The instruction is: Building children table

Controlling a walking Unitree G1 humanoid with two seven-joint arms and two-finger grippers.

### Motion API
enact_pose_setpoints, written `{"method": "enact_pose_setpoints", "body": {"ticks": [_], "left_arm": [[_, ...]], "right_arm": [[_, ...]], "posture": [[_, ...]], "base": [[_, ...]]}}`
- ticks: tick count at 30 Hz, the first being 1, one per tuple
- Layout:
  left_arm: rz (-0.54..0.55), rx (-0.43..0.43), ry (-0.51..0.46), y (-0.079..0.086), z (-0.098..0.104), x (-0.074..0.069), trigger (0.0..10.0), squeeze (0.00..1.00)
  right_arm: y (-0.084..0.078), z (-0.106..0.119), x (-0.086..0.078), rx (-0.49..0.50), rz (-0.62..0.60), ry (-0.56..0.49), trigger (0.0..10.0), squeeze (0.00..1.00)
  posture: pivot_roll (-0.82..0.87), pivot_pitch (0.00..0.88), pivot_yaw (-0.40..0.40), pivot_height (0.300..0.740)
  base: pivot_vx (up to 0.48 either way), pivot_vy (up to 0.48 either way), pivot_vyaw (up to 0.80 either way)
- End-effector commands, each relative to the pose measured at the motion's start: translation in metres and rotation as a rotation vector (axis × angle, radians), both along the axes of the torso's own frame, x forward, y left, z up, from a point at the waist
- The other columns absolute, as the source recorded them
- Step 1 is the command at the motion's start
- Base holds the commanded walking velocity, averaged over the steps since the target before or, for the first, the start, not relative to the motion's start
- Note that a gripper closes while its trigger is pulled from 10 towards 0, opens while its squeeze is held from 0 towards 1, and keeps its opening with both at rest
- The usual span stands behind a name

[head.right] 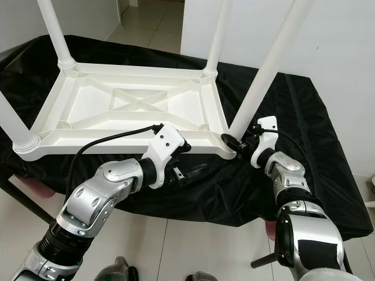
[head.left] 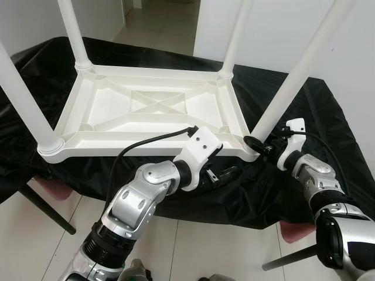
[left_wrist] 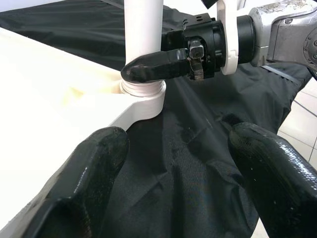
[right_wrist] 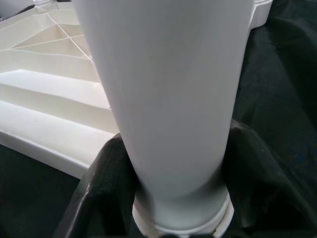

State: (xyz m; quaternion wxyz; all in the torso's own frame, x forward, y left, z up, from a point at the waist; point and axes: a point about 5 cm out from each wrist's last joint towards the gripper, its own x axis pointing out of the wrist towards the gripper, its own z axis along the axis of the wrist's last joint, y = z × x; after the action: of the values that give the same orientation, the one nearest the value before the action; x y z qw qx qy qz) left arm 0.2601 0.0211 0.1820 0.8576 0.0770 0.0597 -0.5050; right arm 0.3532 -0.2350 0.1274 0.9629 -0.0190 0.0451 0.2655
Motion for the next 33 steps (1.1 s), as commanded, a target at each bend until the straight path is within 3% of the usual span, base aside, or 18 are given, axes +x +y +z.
{"method": "enact_pose_setpoints", "body": {"ticks": [1, 10, 23, 25, 33], "left_arm": [[0.019, -0.002, -0.004, -0.001, 0.002, 0.0, 10.0, 0.0], [0.017, -0.003, -0.004, -0.002, 0.002, 0.0, 10.0, 0.0], [0.003, 0.0, -0.002, -0.003, 0.002, 0.0, 10.0, 0.0], [0.001, -0.002, 0.003, -0.003, 0.001, -0.001, 10.0, 0.0], [0.0, -0.003, 0.01, -0.004, 0.0, -0.004, 10.0, 0.0]], "right_arm": [[-0.003, -0.013, -0.005, -0.003, -0.021, 0.054, 10.0, 0.0], [-0.002, -0.014, -0.007, 0.042, -0.079, 0.021, 10.0, 0.0], [0.022, -0.012, -0.011, 0.08, -0.18, -0.06, 10.0, 0.0], [0.038, -0.008, -0.015, 0.113, -0.216, -0.083, 10.0, 0.0], [0.069, 0.002, -0.021, 0.181, -0.369, -0.121, 10.0, 0.0]], "posture": [[0.06, 0.023, -0.052, 0.74], [0.05, 0.021, -0.047, 0.74], [0.04, 0.025, -0.039, 0.74], [0.04, 0.029, -0.041, 0.74], [0.05, 0.025, -0.056, 0.74]], "base": [[0.0, 0.0, 0.0], [0.0, 0.0, 0.0], [0.0, 0.0, 0.0], [0.0, 0.0, 0.0], [0.0, 0.0, 0.0]]}}
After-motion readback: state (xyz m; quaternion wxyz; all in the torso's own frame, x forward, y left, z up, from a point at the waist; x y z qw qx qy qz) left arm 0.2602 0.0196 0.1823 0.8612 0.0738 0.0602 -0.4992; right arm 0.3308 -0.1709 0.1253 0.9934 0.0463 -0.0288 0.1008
